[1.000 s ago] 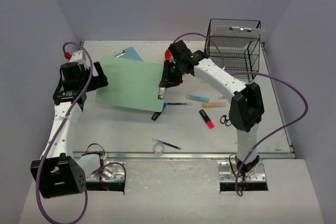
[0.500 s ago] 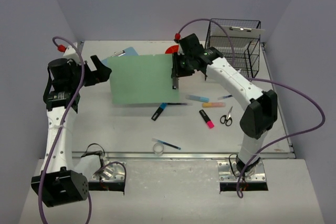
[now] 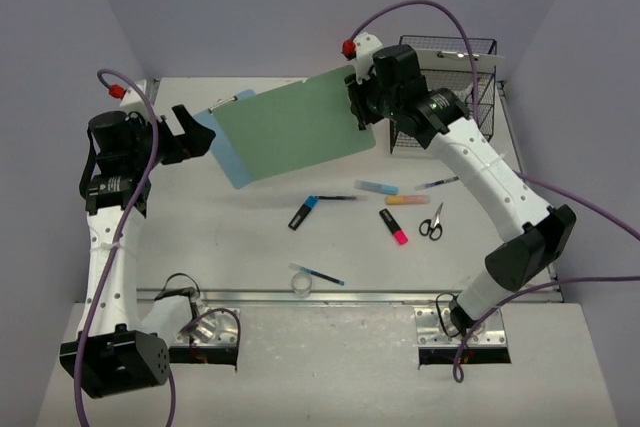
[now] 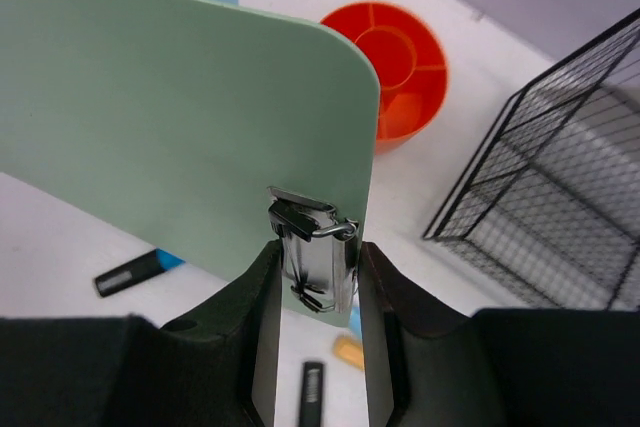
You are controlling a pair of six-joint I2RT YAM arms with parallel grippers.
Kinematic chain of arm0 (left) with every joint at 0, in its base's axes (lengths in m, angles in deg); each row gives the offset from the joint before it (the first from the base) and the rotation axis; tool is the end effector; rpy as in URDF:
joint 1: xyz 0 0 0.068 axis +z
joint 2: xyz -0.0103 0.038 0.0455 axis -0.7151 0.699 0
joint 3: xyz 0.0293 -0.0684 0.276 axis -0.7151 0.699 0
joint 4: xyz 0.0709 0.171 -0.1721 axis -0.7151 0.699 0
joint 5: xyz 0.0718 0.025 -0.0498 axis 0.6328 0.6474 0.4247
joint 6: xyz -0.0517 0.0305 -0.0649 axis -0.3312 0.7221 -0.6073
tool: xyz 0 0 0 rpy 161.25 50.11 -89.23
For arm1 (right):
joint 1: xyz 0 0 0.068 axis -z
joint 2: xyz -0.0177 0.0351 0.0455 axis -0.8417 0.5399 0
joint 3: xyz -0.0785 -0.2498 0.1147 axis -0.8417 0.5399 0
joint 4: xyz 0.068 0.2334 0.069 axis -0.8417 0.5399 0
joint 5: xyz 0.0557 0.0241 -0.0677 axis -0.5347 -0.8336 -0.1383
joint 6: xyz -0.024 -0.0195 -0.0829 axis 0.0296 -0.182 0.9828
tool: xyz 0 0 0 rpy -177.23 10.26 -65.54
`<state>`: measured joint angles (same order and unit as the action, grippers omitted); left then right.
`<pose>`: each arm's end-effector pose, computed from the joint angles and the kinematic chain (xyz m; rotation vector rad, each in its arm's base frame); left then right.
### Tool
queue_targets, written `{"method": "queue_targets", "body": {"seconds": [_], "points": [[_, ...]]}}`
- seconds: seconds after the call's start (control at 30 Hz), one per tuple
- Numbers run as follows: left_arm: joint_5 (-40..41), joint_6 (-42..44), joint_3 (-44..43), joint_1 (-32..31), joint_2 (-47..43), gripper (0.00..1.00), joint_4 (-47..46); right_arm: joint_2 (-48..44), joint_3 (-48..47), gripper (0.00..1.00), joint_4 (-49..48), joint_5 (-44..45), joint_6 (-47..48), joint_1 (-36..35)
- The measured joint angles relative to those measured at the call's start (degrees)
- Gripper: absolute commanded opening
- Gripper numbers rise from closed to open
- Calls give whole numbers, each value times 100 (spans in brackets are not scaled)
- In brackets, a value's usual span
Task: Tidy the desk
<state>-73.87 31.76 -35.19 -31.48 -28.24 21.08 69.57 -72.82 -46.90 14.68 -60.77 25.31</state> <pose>0.2301 0.0228 0.3645 -0.1275 1.9393 -0.4065 0.3423 0.2017 0.3921 -0.4324 2.0868 0.2350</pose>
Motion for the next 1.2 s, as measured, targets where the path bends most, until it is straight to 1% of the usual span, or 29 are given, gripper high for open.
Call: {"method": "queue_targets", "body": {"seconds": [0.13,0.3,0.4,0.6,0.73,0.93,1.2], "points": [[-6,-16,0,0,2,100,16,-512,131,0,-562,248,999,0],[-26,-16,41,0,6,100,12,-1352,740,0,-1646,457,2409,2],[-35,-21,101,1,42,100,15,-1727,1047,0,-2133,510,3260,2],[-43,-40,189,2,117,100,16,-2060,1336,0,-2866,642,4970,2],[-43,-51,192,2,129,100,18,-2086,1369,0,-3204,975,5927,17],[-41,-49,192,2,129,100,20,-2143,1589,0,-3473,1555,7007,171],[-41,-33,285,2,125,100,22,-2138,1602,0,-3217,1976,7552,813]]}}
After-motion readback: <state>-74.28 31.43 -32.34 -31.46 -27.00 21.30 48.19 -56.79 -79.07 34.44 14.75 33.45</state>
